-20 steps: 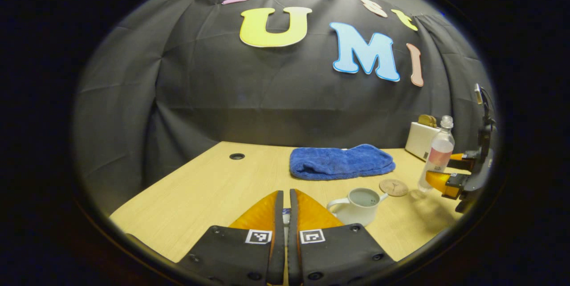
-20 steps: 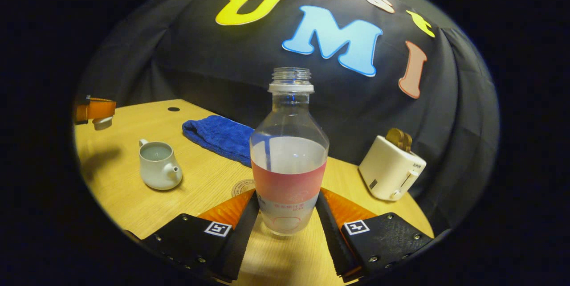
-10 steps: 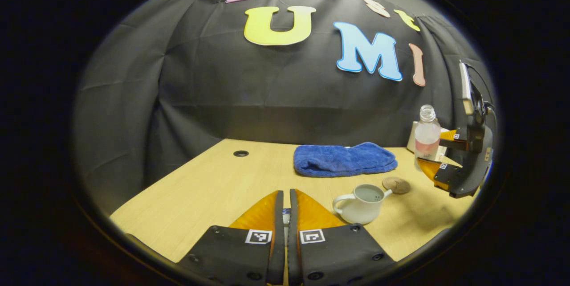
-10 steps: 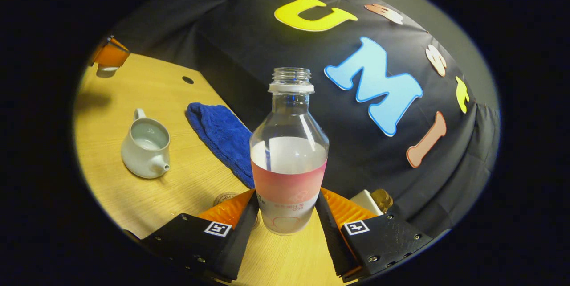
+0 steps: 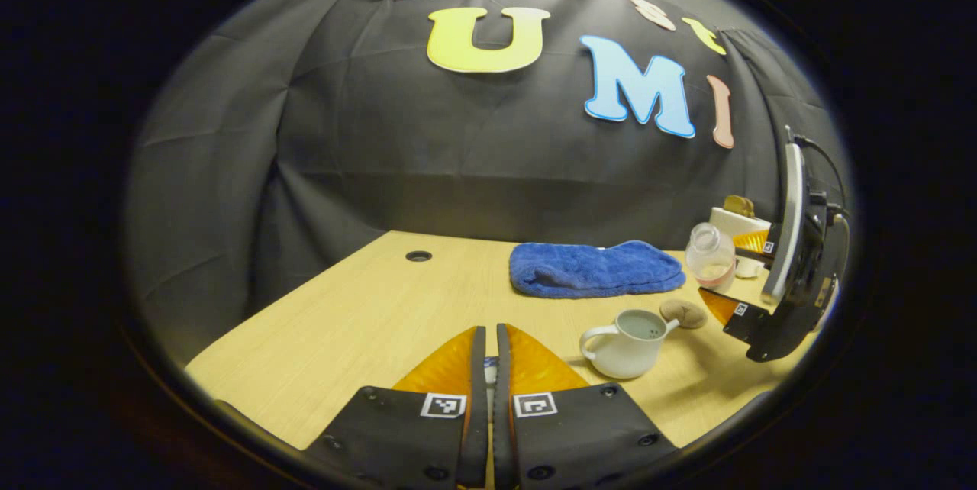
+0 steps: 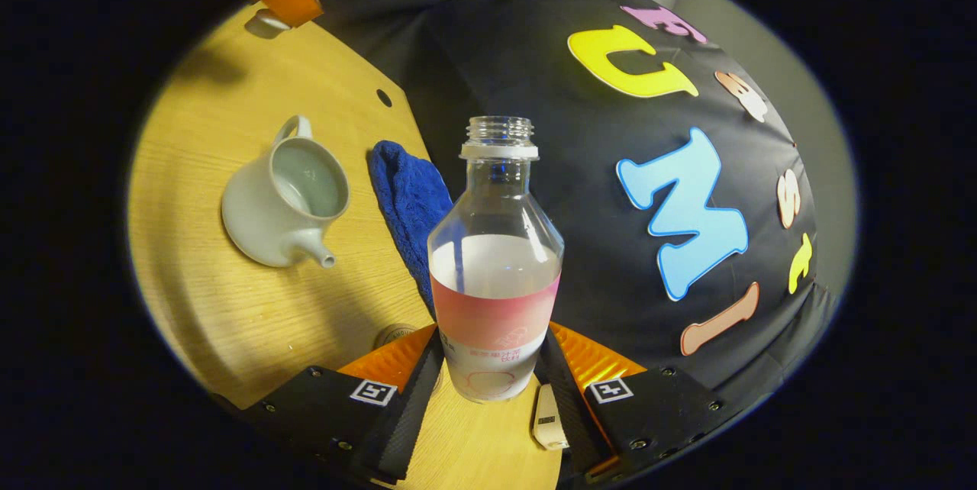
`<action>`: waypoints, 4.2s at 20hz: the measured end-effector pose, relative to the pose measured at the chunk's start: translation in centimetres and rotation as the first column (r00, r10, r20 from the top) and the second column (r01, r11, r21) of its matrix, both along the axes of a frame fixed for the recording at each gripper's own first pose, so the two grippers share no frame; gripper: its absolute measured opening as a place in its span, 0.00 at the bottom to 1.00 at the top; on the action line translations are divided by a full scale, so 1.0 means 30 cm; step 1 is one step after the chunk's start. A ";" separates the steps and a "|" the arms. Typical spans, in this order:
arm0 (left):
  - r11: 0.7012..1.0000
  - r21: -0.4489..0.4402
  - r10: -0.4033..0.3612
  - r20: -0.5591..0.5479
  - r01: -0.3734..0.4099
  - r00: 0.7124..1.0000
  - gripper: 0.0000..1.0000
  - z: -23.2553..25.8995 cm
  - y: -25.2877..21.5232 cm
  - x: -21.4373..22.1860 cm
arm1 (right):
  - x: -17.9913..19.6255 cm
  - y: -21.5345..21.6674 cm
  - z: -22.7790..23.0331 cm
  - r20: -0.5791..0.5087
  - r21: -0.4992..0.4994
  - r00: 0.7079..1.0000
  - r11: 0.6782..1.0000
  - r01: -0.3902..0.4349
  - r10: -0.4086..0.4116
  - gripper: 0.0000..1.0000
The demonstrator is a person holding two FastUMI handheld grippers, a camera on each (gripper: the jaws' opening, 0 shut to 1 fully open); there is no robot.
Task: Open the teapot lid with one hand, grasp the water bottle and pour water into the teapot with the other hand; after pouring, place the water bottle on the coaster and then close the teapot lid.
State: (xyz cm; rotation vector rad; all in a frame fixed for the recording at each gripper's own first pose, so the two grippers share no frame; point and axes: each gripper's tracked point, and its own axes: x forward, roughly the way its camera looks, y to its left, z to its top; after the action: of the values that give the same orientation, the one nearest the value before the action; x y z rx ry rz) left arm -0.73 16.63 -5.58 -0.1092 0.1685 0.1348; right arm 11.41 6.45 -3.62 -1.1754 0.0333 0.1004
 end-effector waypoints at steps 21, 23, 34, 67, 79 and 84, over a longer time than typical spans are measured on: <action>1.000 -0.013 -0.002 -0.035 0.001 0.999 0.10 -0.064 0.035 -0.007 | 0.040 0.046 0.002 0.181 -0.502 0.980 0.865 0.018 0.084 0.76; 1.000 -0.012 -0.005 -0.040 0.004 0.999 0.10 -0.068 0.032 -0.004 | 0.043 0.038 0.012 0.186 -0.533 0.978 0.846 0.020 0.094 0.76; 1.000 -0.006 -0.015 -0.048 0.015 0.999 0.10 -0.074 0.020 0.001 | 0.047 0.049 0.070 0.251 -0.642 0.955 0.765 0.040 0.161 0.76; 0.999 -0.014 -0.037 -0.070 0.036 0.997 0.09 -0.109 -0.009 0.008 | 0.043 0.069 0.120 0.336 -0.697 0.917 0.711 0.090 0.213 0.76; 0.999 -0.011 -0.039 -0.079 0.038 0.996 0.10 -0.115 -0.013 0.016 | 0.039 0.085 0.146 0.371 -0.745 0.888 0.658 0.110 0.271 0.76; 0.999 -0.013 -0.041 -0.084 0.040 0.996 0.10 -0.125 -0.013 0.016 | 0.043 0.091 0.160 0.365 -0.768 0.884 0.631 0.107 0.294 0.76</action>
State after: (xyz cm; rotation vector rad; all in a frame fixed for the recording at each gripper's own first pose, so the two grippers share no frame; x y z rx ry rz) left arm -0.25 16.23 -9.31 -0.1114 0.2554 0.0981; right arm 12.70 9.18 1.18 -2.0630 -0.4646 -0.1246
